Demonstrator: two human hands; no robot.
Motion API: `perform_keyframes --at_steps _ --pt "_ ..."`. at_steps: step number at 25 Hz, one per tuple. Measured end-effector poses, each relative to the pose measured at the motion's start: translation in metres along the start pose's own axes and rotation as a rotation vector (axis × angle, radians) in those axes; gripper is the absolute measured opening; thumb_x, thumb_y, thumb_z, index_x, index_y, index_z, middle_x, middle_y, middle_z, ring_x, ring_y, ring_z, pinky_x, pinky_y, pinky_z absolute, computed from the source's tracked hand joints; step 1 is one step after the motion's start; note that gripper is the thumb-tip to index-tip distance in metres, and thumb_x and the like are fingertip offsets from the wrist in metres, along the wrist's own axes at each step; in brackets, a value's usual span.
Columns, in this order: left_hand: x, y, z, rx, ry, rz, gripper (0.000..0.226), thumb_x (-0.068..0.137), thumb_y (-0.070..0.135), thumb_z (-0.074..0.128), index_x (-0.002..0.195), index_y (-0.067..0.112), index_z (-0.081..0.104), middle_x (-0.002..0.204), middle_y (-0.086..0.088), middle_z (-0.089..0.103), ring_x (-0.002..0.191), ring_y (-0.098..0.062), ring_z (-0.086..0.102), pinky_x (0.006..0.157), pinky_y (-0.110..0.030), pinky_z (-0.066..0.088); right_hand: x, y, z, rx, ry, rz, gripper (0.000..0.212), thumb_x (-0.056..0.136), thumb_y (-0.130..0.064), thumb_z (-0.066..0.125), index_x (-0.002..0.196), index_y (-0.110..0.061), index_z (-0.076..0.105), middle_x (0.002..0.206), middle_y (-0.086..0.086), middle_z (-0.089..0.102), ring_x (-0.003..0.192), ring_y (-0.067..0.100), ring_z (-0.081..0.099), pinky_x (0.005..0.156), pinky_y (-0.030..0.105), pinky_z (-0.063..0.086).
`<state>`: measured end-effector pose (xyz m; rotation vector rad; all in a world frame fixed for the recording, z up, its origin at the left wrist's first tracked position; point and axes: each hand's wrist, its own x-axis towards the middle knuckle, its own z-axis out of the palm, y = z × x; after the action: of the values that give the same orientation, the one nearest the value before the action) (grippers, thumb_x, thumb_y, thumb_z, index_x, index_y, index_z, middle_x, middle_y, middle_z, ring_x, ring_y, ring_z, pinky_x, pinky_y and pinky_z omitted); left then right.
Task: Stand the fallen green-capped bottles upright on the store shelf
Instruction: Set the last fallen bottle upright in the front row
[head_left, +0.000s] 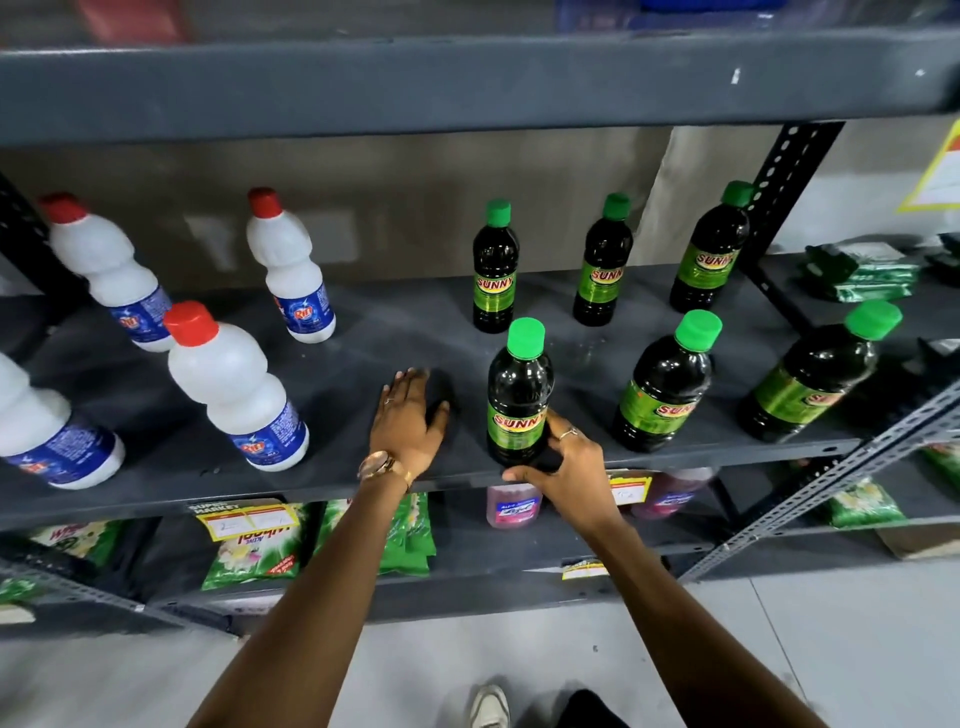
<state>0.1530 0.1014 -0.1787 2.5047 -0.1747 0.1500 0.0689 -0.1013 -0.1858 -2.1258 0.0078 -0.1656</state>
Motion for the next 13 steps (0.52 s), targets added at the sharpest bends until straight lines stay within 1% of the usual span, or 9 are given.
perform_keyframes --at_steps 2,3,5,6,8,9,11,12,13 --pt "-0.029 0.017 -0.002 -0.272 0.208 -0.089 0.052 0.09 0.013 0.052 0.138 0.003 0.036 0.145 -0.024 0.039 0.139 -0.035 0.029 0.117 -0.042 0.022 -0.011 0.0 -0.004 0.047 -0.002 0.016 0.099 0.06 -0.029 0.09 0.145 -0.009 0.043 0.14 0.006 0.054 0.129 0.02 0.051 0.109 0.035 0.041" --pt "-0.048 0.027 -0.002 -0.315 0.354 -0.086 0.052 0.089 0.012 0.053 0.137 0.004 0.037 0.141 -0.023 0.042 0.135 -0.034 0.035 0.114 -0.038 0.026 -0.02 0.002 -0.009 0.082 0.033 0.021 0.095 0.062 -0.03 0.089 0.144 -0.011 0.045 0.139 0.001 0.053 0.127 0.015 0.051 0.107 0.027 0.042" --pt "-0.09 0.054 0.004 -0.245 0.555 0.034 0.054 0.087 0.021 0.053 0.136 0.008 0.038 0.133 -0.016 0.047 0.123 -0.026 0.043 0.105 -0.026 0.028 -0.045 0.011 -0.027 0.12 0.18 0.023 0.066 0.069 -0.042 0.082 0.128 -0.022 0.06 0.125 -0.009 0.059 0.112 0.008 0.06 0.093 0.016 0.046" --pt "-0.107 0.07 0.01 -0.216 0.564 0.158 0.053 0.087 0.027 0.052 0.136 0.012 0.038 0.128 -0.011 0.048 0.116 -0.023 0.045 0.101 -0.022 0.029 -0.058 0.019 -0.041 0.096 0.293 -0.007 0.048 0.073 -0.049 0.076 0.114 -0.028 0.063 0.111 -0.011 0.062 0.1 0.009 0.063 0.084 0.016 0.048" --pt "-0.131 0.105 0.033 -0.173 0.408 0.438 0.053 0.088 0.036 0.051 0.137 0.019 0.037 0.124 -0.003 0.048 0.111 -0.019 0.047 0.097 -0.023 0.034 -0.075 0.035 -0.074 0.049 0.533 -0.056 0.033 0.078 -0.054 0.07 0.095 -0.029 0.057 0.093 -0.011 0.054 0.088 0.006 0.057 0.074 0.022 0.046" --pt "-0.136 0.127 0.047 -0.171 0.296 0.516 0.056 0.088 0.039 0.051 0.138 0.021 0.035 0.125 -0.001 0.048 0.112 -0.018 0.047 0.096 -0.026 0.037 -0.08 0.045 -0.095 0.058 0.631 -0.048 0.036 0.077 -0.051 0.072 0.095 -0.025 0.055 0.096 -0.007 0.05 0.09 0.0 0.053 0.075 0.021 0.045" --pt "-0.129 0.169 0.075 -0.264 0.129 0.418 0.072 0.083 0.046 0.059 0.142 0.02 0.028 0.132 -0.003 0.045 0.12 -0.017 0.044 0.101 -0.027 0.037 -0.077 0.069 -0.14 0.038 0.741 0.008 0.057 0.072 -0.038 0.08 0.115 -0.011 0.054 0.119 0.01 0.048 0.108 -0.012 0.043 0.088 0.01 0.038" --pt "-0.118 0.185 0.085 -0.336 0.079 0.274 0.085 0.077 0.049 0.067 0.143 0.018 0.024 0.135 -0.006 0.043 0.124 -0.019 0.041 0.105 -0.029 0.035 -0.071 0.082 -0.163 0.012 0.712 0.066 0.076 0.069 -0.034 0.082 0.13 -0.007 0.047 0.134 0.018 0.042 0.122 -0.011 0.037 0.1 0.008 0.032" --pt "-0.105 0.197 0.095 -0.384 0.032 0.131 0.097 0.07 0.048 0.075 0.144 0.014 0.023 0.138 -0.01 0.042 0.126 -0.022 0.04 0.108 -0.032 0.033 -0.062 0.096 -0.185 -0.004 0.625 0.12 0.093 0.066 -0.034 0.084 0.142 -0.006 0.037 0.147 0.019 0.034 0.134 -0.003 0.03 0.11 0.014 0.027"
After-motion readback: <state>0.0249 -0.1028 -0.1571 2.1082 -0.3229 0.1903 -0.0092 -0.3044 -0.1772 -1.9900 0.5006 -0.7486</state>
